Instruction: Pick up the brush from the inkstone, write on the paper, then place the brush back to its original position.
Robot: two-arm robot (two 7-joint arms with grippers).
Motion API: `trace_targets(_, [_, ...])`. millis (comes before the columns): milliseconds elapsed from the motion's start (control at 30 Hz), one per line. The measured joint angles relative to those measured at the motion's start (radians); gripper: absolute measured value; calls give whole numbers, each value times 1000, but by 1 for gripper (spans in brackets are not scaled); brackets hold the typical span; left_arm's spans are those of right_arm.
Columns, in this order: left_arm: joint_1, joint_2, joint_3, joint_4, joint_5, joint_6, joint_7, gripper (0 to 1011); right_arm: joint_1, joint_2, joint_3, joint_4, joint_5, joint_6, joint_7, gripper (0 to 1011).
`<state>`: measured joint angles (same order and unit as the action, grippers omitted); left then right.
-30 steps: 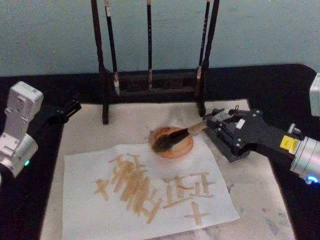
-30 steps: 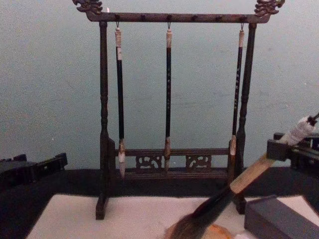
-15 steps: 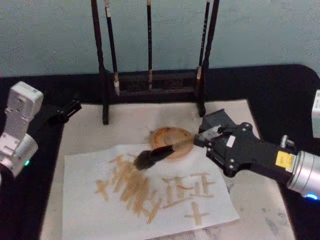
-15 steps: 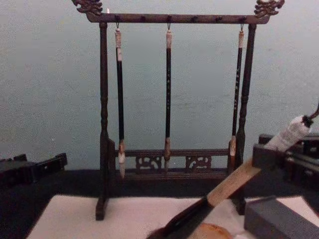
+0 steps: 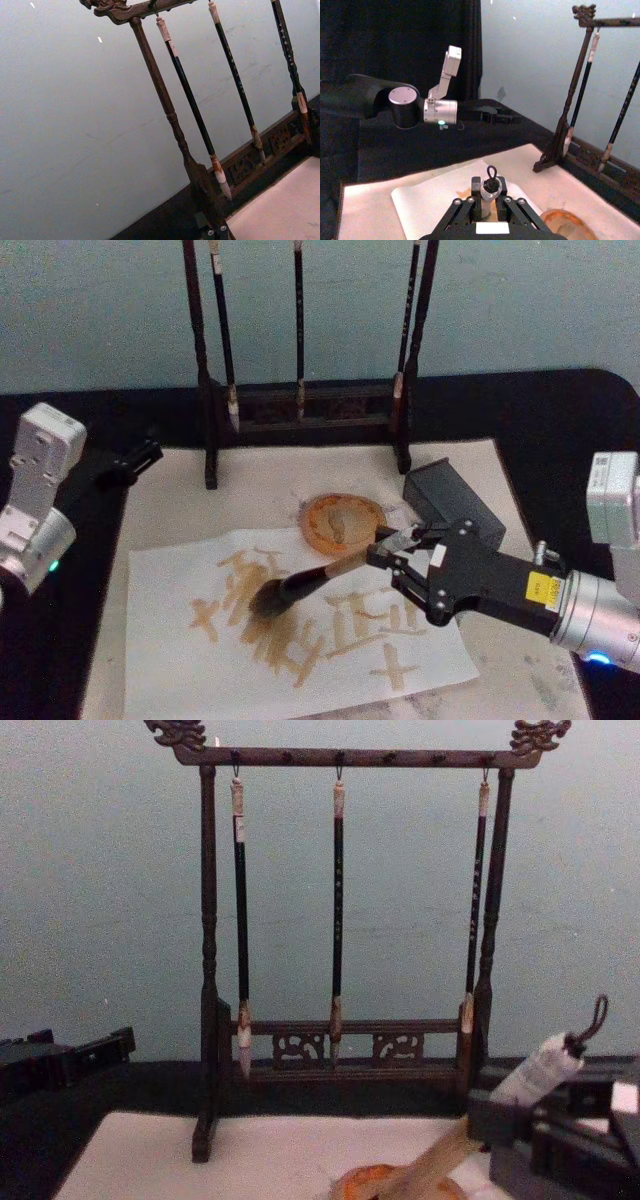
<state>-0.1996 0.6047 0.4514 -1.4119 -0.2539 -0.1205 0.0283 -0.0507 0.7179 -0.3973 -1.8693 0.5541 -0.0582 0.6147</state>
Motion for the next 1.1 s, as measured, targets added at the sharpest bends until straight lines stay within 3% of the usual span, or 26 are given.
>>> trace_targets(300, [0, 0, 0, 0, 0, 0, 0, 1002, -2, -12, -10, 38, 11, -2, 5, 161])
trace_targets(467, [0, 0, 0, 0, 0, 0, 0, 1002, -23, -2, 10, 43, 27, -15, 3, 161])
trace_targets(900, [0, 0, 0, 0, 0, 0, 0, 1002, -151, 61, 131, 27, 80, -78, -7, 161])
trace_targets(1100, [0, 0, 0, 0, 0, 0, 0, 1002, -198, 73, 176, 24, 98, -101, -4, 163])
